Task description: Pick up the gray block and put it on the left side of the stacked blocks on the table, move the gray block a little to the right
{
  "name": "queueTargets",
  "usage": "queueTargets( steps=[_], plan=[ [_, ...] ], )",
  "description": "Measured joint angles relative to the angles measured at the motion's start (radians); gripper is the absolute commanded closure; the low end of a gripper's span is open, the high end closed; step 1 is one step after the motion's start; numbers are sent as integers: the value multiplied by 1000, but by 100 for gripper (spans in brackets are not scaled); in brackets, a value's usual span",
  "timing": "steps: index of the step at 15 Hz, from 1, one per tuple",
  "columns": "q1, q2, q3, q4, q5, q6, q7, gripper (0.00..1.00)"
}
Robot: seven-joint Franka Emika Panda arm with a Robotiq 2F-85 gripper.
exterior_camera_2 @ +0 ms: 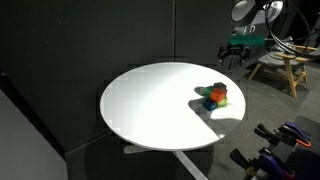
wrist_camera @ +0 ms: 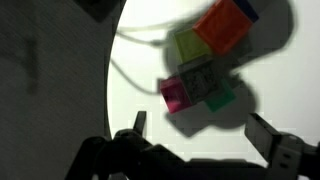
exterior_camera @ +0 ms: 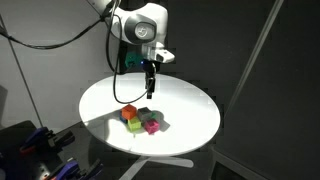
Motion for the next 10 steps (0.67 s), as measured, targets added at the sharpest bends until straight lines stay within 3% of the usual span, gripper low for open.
queueTargets(
  steps=[10],
  plan=[
    [38, 83, -6, -49, -45, 122, -28, 0]
  ],
)
